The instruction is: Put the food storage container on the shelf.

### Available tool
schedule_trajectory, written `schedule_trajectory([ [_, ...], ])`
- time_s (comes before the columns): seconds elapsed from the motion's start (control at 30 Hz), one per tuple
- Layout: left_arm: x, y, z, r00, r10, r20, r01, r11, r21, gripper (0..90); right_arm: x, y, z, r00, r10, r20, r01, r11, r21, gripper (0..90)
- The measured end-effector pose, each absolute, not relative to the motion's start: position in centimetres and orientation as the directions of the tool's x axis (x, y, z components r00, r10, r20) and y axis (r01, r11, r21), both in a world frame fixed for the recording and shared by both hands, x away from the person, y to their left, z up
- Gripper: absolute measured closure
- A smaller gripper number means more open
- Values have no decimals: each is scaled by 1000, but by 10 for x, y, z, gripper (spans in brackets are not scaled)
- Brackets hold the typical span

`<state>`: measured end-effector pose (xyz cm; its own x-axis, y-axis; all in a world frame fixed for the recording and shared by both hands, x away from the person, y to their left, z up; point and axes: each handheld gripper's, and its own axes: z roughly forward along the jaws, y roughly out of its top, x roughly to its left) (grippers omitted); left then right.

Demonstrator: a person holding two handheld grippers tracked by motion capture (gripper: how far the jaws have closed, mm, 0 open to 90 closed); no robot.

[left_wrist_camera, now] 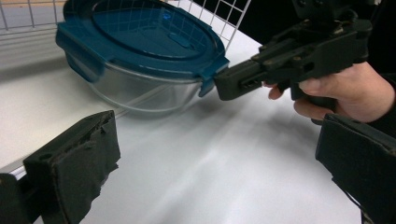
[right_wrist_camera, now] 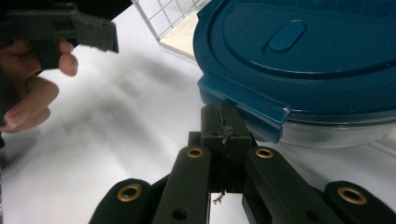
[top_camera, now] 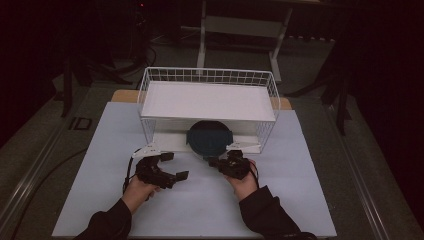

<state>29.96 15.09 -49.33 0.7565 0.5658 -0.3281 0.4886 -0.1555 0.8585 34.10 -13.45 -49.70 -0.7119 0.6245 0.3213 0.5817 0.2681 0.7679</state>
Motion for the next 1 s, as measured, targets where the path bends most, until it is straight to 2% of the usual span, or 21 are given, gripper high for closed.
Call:
schedule_trajectory([
  [0.57, 299, 150, -494, 759, 564, -324, 482, -152, 863, 0, 381, -128, -499, -659, 691, 297, 594, 236, 769, 900],
  [0.83, 297, 151, -493, 763, 560, -323, 479, -154, 864, 0, 377, -127, -497, -666, 678, 311, 594, 230, 771, 890],
  [0.9, 296, 150, -492, 768, 558, -313, 470, -159, 868, 0, 371, -128, -495, -676, 665, 317, 586, 225, 779, 814],
  [1.0, 294, 151, -489, 775, 555, -304, 457, -158, 875, 0, 364, -130, -492, -691, 653, 309, 566, 223, 793, 621],
])
